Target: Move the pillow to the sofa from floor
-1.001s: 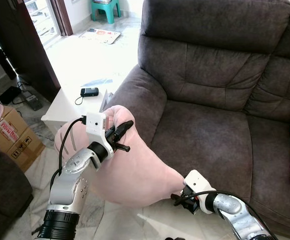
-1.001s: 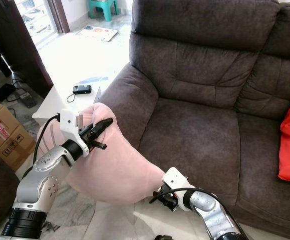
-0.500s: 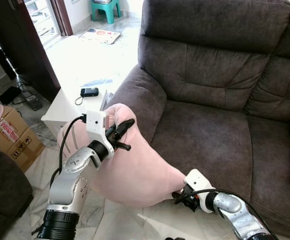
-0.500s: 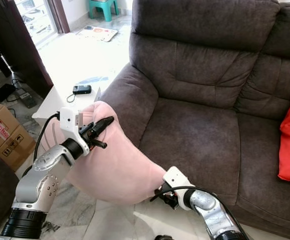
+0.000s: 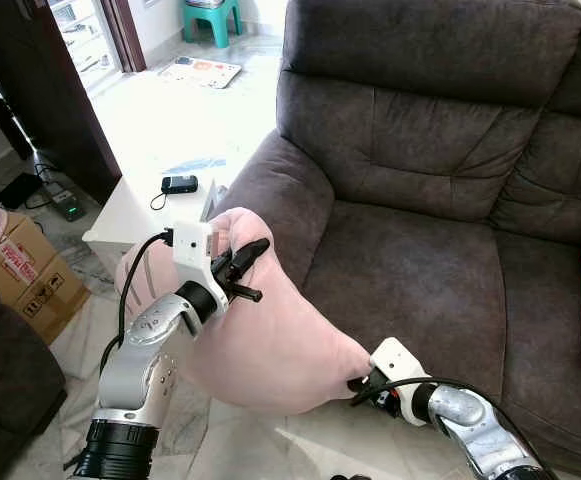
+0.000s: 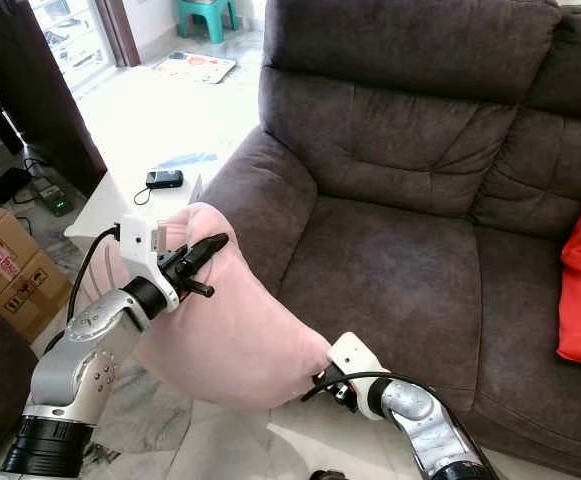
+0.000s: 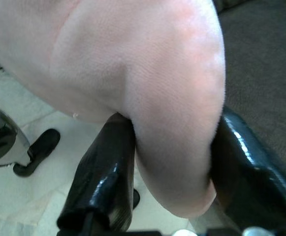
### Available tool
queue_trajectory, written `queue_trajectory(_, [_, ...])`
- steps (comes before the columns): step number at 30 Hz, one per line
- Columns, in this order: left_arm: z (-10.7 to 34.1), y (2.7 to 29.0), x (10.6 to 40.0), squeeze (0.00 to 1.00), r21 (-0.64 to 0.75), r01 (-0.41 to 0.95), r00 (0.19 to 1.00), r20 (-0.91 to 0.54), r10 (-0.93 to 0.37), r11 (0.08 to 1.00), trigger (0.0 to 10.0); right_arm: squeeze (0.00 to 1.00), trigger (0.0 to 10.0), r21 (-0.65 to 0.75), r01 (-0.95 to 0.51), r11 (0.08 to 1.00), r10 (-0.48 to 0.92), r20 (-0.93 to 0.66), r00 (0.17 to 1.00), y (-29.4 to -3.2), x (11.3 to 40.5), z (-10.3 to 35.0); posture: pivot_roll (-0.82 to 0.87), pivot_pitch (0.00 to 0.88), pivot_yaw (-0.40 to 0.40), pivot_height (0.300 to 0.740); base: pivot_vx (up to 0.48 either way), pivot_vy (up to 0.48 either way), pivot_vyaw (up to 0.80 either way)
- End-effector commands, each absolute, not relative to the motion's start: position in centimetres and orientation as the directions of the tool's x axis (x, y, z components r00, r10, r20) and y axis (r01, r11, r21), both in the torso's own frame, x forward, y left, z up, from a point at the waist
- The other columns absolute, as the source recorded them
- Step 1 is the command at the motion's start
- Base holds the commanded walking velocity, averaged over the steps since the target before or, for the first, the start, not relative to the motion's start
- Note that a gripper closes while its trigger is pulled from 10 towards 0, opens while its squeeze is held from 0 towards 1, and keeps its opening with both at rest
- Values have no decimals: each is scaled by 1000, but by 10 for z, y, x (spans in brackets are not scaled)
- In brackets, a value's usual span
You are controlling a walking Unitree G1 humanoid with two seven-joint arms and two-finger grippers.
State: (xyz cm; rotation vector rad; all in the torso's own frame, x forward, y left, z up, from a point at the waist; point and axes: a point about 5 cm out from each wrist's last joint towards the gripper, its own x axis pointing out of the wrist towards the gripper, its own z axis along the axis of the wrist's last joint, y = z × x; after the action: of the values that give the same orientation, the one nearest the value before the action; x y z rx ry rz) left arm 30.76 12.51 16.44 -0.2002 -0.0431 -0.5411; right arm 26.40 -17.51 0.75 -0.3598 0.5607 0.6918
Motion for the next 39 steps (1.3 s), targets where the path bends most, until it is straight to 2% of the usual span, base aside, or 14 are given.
queue_trajectory(1, [192,117,306,0,-118,572,814,203,-544,812,10000,0,0,-121,-670,732,517,-542,663,-172,268,15,0,79,-1,740,0,0,0])
queue_trajectory(19, [181,121,308,0,-101,535,841,162,-517,839,10000,0,0,-101,-651,752,544,-462,701,-168,269,27,-5,76,3,740,0,0,0])
queue_trajectory(22, [175,125,309,0,-79,501,862,136,-488,862,10000,0,0,-111,-624,773,530,-427,732,-169,270,33,-8,71,5,740,0,0,0])
queue_trajectory(23, [169,132,310,0,-61,451,889,115,-443,890,10000,0,10000,-107,-570,814,503,-359,786,-170,274,43,-13,67,6,740,0,0,0])
queue_trajectory(25, [166,134,310,0,-53,431,899,107,-424,901,10000,0,10000,-104,-550,829,493,-329,805,-171,275,48,-14,66,6,740,0,0,0])
queue_trajectory(28, [154,144,309,0,-56,344,938,68,-340,937,10000,0,10000,-77,-441,894,422,-187,887,-174,279,66,-18,60,7,740,0,0,0])
queue_trajectory(33, [139,145,296,0,-27,340,940,21,-339,940,10000,0,10000,1,-274,962,274,-5,962,-179,277,93,-20,50,8,740,0,0,0])
queue_trajectory(35, [133,146,288,0,-17,330,944,9,-330,944,10000,0,10000,57,-172,983,167,83,982,-181,276,105,-20,45,7,740,0,0,0])
queue_trajectory(39, [131,151,285,0,-6,277,961,27,-276,961,10000,0,10000,94,-131,987,118,128,985,-178,274,110,-12,33,2,740,0,0,0])
